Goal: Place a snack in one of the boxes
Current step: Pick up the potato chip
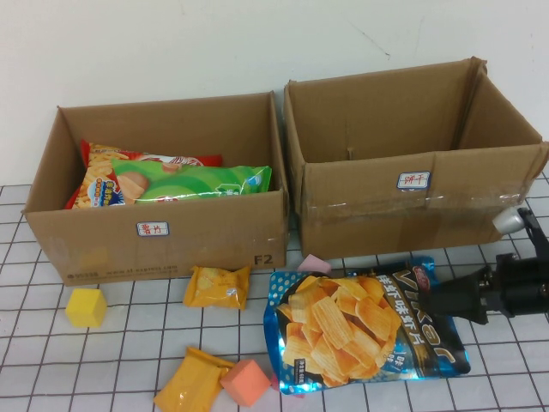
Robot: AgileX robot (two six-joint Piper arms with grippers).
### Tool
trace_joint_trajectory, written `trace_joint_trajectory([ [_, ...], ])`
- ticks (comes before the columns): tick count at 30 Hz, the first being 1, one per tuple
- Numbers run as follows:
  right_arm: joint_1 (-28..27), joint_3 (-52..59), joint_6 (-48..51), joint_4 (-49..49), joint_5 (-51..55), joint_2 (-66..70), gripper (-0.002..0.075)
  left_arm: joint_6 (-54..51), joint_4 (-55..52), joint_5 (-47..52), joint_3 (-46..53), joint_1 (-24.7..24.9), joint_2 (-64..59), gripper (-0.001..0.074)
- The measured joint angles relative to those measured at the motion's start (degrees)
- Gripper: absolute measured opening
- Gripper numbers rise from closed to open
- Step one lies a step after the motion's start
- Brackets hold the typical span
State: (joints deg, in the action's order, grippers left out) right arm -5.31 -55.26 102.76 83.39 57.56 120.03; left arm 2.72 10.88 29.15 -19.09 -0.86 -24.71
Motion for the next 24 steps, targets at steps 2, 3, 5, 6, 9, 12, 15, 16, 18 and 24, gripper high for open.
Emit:
trace_joint_trajectory([
  [2,0.0,0.0,0.8,0.9,-0.6,0.0,0.0598,0.0,0.0,0.0,0.0,0.0,0.0,-0.0001],
  [3,0.0,0.0,1.1,1.6,-0.9,0.0,0.0598,0.0,0.0,0.0,0.0,0.0,0.0,-0.0001],
  [5,0.0,0.0,1.2,3.0,-1.0,0.0,0.0598,0.0,0.0,0.0,0.0,0.0,0.0,-0.0001],
  [6,0.0,0.0,1.3,3.6,-1.1,0.0,0.0598,0.0,0.0,0.0,0.0,0.0,0.0,-0.0001],
  [9,0.0,0.0,1.6,4.8,-0.8,0.1,0.0598,0.0,0.0,0.0,0.0,0.0,0.0,-0.0002],
  [12,0.1,0.0,1.6,5.1,-0.4,1.1,0.0598,0.0,0.0,0.0,0.0,0.0,0.0,-0.0001],
  [15,0.8,0.0,1.7,5.2,-0.4,2.3,0.0598,0.0,0.0,0.0,0.0,0.0,0.0,-0.0001],
  [16,1.2,0.0,1.8,5.2,-0.4,2.7,0.0598,0.0,0.0,0.0,0.0,0.0,0.0,-0.0001],
  [18,2.0,0.0,1.8,5.5,0.1,3.2,0.0598,0.0,0.0,0.0,0.0,0.0,0.0,-0.0001],
  [24,2.9,0.0,1.9,5.6,0.0,3.5,0.0497,0.0,0.0,0.0,0.0,0.0,0.0,-0.0001],
])
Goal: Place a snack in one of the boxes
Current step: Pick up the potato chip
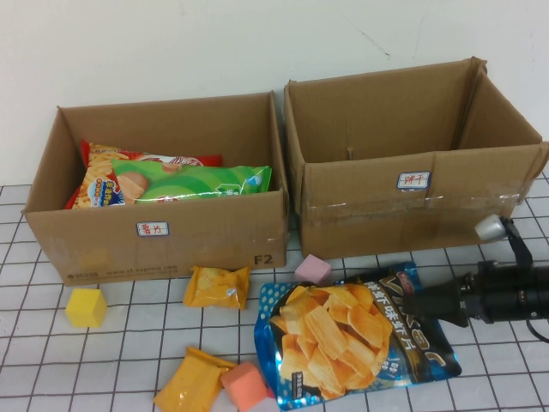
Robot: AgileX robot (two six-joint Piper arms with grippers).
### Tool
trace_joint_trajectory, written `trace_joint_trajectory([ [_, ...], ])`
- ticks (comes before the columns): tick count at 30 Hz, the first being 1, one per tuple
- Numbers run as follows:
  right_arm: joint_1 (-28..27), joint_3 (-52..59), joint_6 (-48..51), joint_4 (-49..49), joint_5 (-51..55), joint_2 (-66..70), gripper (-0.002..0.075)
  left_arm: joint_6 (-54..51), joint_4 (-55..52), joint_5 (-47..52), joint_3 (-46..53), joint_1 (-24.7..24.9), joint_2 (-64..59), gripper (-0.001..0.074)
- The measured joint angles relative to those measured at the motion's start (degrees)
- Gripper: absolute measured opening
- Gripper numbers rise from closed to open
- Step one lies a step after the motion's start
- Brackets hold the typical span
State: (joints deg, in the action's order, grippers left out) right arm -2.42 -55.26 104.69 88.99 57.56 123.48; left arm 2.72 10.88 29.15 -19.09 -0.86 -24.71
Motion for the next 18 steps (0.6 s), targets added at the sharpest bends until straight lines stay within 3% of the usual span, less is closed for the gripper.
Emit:
trace_joint_trajectory([
  [7,0.0,0.0,0.4,0.0,-0.1,0.1,0.0114,0.0,0.0,0.0,0.0,0.0,0.0,-0.0001],
  [9,0.0,0.0,0.5,0.0,0.4,0.1,0.0048,0.0,0.0,0.0,0.0,0.0,0.0,-0.0001],
  [18,0.0,0.0,4.2,1.0,6.9,0.1,0.0001,0.0,0.0,0.0,0.0,0.0,0.0,-0.0001],
])
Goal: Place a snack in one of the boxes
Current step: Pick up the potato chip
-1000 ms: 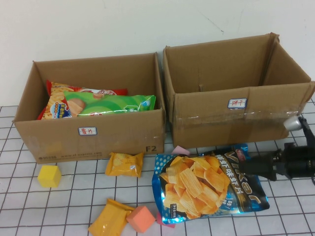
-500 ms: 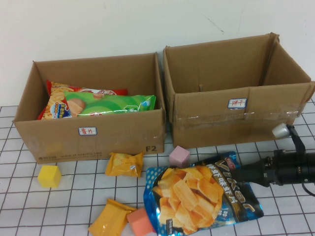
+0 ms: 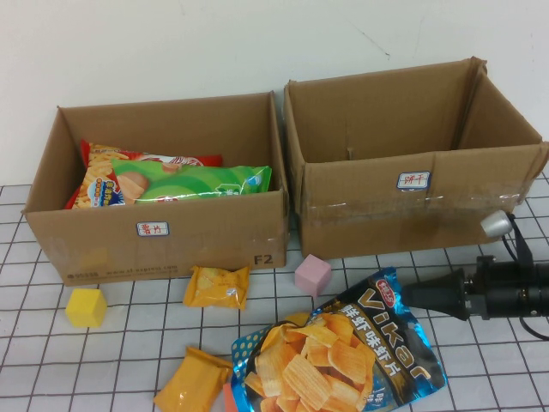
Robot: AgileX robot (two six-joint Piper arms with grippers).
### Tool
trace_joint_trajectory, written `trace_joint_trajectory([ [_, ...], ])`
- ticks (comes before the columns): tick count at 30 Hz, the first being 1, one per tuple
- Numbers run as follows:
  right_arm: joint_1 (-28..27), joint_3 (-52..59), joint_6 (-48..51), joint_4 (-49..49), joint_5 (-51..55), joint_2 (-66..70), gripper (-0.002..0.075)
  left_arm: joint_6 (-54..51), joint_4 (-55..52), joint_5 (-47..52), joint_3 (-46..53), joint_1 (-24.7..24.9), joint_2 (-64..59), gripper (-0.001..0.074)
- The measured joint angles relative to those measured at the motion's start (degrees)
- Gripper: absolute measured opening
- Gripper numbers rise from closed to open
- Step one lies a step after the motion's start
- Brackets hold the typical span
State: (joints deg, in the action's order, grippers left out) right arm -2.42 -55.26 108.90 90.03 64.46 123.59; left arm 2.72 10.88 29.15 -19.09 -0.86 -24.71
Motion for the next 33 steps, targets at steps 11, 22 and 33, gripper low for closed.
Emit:
trace_joint_trajectory([
  [11,-1.0,0.0,3.3,-1.2,0.4,0.0,0.0,0.0,0.0,0.0,0.0,0.0,0.0,-0.0001],
  [22,-5.0,0.0,4.7,-1.2,0.6,-0.1,-0.0001,0.0,0.0,0.0,0.0,0.0,0.0,-0.0001],
  [33,2.1,0.0,2.3,-10.0,-6.3,-13.0,-0.0001,-2.7,2.8,1.1,0.0,0.0,-1.1,-0.0001],
])
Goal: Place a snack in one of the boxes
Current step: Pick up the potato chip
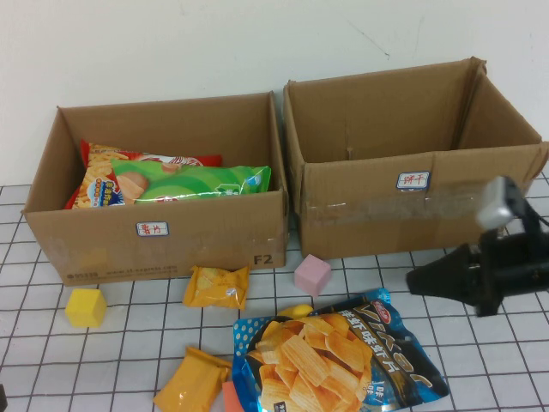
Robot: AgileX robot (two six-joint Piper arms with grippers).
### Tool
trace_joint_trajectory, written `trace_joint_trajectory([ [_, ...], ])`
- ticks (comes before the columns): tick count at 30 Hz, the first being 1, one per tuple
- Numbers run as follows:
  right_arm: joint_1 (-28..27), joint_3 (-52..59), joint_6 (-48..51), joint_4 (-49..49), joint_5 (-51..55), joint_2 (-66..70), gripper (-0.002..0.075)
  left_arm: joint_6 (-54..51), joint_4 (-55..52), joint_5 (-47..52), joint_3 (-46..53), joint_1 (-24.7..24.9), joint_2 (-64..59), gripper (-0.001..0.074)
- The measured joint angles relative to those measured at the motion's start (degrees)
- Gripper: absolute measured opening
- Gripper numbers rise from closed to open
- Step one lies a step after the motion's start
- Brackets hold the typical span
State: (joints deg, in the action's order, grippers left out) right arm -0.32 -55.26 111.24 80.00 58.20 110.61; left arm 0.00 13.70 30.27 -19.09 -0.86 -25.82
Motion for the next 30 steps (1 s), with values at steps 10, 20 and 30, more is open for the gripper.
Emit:
trace_joint_trajectory([
  [10,13.9,1.5,-9.7,-16.2,-18.6,-18.9,-0.0001,0.0,0.4,-0.2,0.0,0.0,-0.7,-0.0001],
  [20,11.2,10.9,-19.1,-14.5,-35.1,-20.6,-0.0001,0.0,1.7,-0.2,0.0,0.0,-0.7,-0.0001],
  [30,9.0,11.7,-23.7,-4.6,-21.7,-16.1,0.0218,0.0,3.1,0.4,0.0,0.0,-0.7,-0.0001],
])
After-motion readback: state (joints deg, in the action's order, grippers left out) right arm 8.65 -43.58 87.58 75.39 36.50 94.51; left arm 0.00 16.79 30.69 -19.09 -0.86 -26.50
